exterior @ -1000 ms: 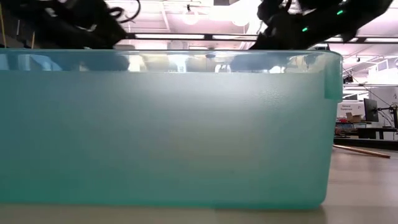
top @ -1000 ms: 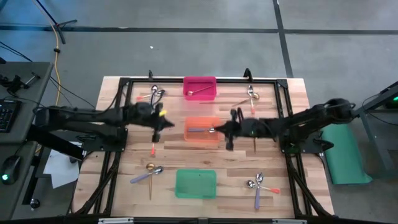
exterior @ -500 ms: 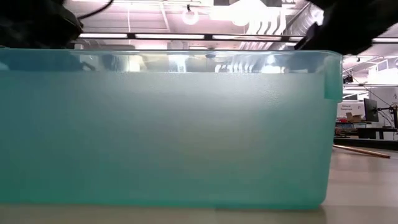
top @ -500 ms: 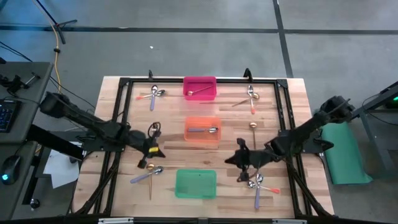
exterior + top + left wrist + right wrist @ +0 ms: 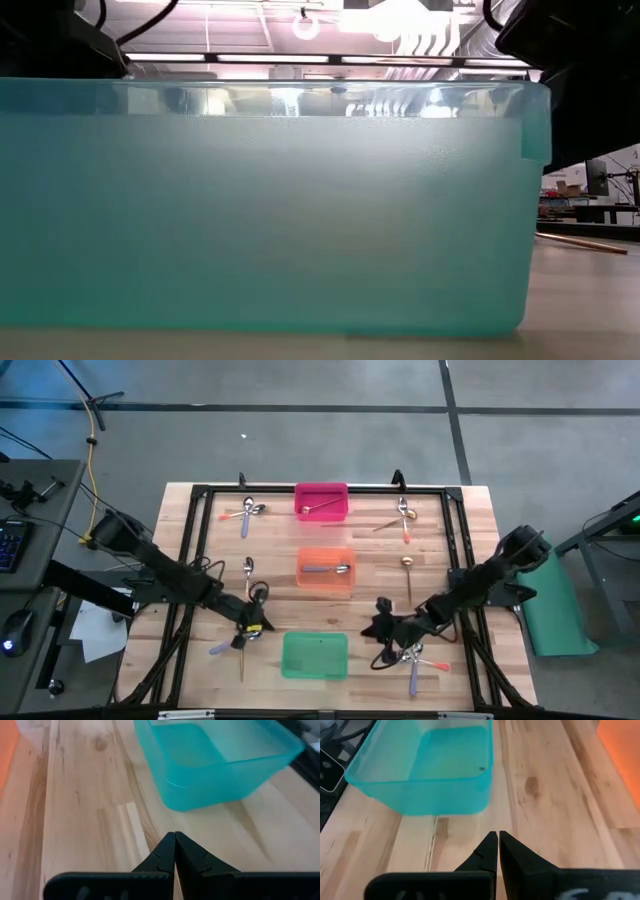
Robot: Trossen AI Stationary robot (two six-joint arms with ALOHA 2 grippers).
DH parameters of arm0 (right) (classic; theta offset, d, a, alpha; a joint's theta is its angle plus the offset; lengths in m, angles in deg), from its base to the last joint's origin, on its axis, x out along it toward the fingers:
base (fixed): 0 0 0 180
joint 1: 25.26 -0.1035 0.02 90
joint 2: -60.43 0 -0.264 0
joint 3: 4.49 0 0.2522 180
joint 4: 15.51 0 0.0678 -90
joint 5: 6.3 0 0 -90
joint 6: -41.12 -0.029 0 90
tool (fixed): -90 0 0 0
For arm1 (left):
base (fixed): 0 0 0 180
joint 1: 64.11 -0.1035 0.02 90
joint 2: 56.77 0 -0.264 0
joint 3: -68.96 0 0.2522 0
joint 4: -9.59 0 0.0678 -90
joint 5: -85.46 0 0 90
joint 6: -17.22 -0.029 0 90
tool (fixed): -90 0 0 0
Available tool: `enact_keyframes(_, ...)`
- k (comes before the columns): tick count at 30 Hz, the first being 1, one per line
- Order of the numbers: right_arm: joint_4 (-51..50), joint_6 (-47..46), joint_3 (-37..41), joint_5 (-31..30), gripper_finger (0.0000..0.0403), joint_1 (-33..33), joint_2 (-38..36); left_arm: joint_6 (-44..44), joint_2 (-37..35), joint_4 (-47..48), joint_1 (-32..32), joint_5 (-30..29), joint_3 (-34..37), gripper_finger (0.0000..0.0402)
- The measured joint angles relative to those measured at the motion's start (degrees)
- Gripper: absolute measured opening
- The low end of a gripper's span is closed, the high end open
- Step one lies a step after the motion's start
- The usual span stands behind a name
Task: Sort silverware by color (type)
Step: Adjust the green bin on the table
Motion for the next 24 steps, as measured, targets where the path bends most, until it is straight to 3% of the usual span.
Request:
enact_keyframes(9,1.9,-4.4,0.0,0.3,0.0,0.0,0.7,0.0,9.8,0.1,0.0,-5.1,-6.6,0.0)
enact_keyframes(17,1.5,-5.2,-0.6,-0.1,0.0,-2.0,0.7,3.0,10.7,-0.5,-0.3,-10.8,-6.9,0.0)
enact_keyframes(21,1.6,-3.8,-2.1,-0.5,0.0,-3.2,0.7,2.7,10.3,0.0,-0.9,-9.3,-6.9,0.0)
enact_keyframes(24,0.6,-3.6,-3.3,-0.5,0.0,-3.6,0.7,3.2,7.7,5.6,-0.1,-5.8,-6.9,0.0)
